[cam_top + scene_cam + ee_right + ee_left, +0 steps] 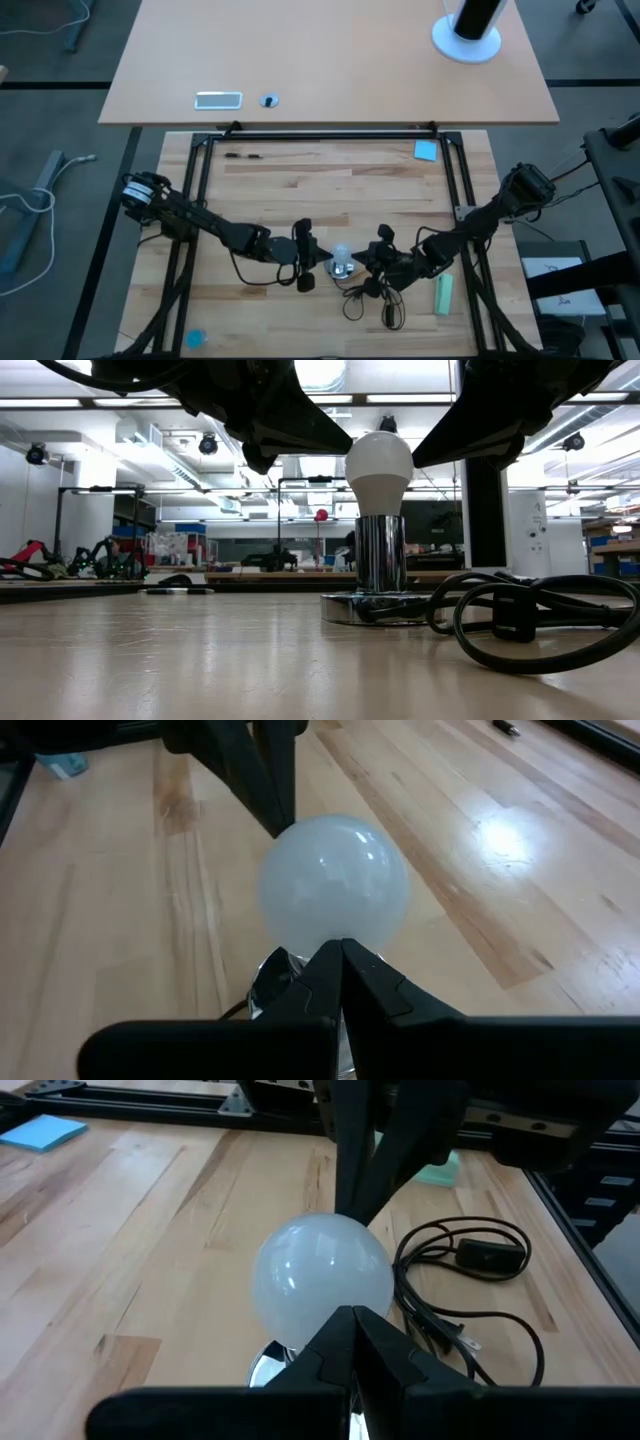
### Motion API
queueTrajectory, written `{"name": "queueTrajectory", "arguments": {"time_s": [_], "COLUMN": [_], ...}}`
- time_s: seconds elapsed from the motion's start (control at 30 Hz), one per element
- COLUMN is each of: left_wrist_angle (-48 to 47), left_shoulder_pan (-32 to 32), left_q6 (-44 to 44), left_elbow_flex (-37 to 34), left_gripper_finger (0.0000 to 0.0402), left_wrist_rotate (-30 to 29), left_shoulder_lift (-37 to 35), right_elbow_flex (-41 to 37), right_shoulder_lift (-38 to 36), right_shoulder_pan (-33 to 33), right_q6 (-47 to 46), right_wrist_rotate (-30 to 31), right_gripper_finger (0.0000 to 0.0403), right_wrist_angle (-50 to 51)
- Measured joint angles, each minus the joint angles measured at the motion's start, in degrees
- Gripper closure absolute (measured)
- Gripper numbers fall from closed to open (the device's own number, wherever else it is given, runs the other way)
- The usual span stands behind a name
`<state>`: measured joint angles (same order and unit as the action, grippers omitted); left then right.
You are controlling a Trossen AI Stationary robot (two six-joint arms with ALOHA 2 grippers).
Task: Screw lightbulb
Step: Insert the lightbulb into the lamp
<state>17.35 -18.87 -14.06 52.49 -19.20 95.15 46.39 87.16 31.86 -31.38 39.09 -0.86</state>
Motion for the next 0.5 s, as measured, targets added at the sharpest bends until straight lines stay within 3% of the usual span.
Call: {"name": "queueTrajectory", "arguments": {"time_s": [0.5], "left_wrist_angle": [-0.44], "left_shoulder_pan": [0.07], "left_q6": [-0.58], "left_elbow_flex": [0.0], "left_gripper_finger": [0.0402], "left_wrist_rotate": [-1.82], "left_shoulder_lift": [0.0], "right_elbow_flex": [0.0], "right_shoulder_lift": [0.24], "right_shoulder_pan": [0.15], "right_q6": [-0.01], "right_wrist_rotate": [-1.52], "right_gripper_finger": [0.0403], "right_wrist_angle": [-0.66]}}
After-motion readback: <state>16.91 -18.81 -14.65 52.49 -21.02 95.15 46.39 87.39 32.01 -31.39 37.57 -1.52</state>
